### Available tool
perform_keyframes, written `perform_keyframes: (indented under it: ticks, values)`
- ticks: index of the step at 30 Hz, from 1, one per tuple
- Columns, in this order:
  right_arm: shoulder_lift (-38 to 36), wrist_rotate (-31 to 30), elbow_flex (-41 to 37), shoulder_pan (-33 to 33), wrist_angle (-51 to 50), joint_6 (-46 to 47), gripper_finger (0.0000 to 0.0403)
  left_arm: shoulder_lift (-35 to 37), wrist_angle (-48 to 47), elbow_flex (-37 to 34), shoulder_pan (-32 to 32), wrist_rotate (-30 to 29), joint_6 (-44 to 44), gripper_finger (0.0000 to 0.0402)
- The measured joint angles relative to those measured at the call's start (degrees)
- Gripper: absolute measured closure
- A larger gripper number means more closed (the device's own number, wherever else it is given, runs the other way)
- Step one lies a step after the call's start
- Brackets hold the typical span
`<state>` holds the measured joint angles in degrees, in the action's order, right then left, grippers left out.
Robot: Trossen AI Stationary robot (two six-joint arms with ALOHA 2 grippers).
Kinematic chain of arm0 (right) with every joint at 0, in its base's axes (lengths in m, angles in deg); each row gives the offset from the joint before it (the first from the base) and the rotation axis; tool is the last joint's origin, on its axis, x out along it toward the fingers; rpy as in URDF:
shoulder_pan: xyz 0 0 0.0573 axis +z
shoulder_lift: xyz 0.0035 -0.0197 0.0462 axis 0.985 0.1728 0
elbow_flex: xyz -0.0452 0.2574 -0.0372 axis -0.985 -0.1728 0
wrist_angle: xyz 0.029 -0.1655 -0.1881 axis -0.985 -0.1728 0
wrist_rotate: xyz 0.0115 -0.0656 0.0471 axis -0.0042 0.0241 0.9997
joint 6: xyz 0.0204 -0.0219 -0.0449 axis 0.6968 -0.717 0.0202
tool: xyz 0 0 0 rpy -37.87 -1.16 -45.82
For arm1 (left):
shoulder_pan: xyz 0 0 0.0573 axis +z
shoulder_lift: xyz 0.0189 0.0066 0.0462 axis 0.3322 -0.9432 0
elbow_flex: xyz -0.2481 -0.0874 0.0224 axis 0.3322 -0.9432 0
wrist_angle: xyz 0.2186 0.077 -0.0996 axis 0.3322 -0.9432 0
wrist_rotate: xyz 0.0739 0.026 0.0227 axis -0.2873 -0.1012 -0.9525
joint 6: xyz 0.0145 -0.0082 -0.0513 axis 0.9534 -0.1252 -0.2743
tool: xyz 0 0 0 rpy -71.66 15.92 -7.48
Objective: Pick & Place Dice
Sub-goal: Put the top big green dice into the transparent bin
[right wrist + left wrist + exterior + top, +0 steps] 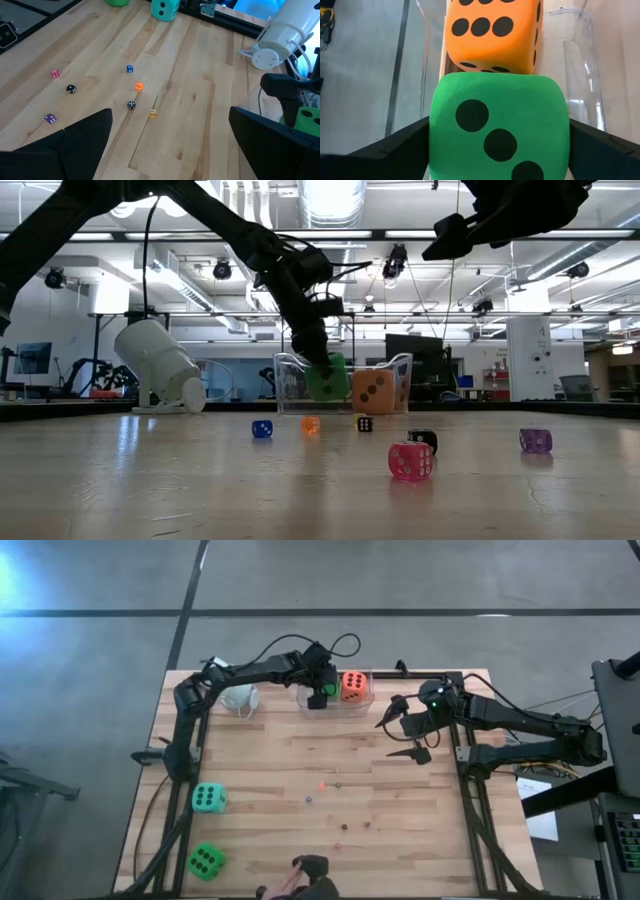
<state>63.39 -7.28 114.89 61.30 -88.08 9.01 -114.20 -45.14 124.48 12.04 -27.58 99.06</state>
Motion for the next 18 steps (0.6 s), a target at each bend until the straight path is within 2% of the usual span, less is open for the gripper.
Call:
perform_keyframes:
  ticks: [6, 18]
  values:
    - [0.0, 0.0, 0.0, 0.0, 0.0, 0.0, 0.0003, 0.0, 0.0, 0.0, 0.0, -0.1, -0.3, 0.0004]
    - [0.0, 0.0, 0.0, 0.0, 0.0, 0.0, 0.0003, 0.1, 0.0, 0.0, 0.0, -0.1, -0.2, 0.0005]
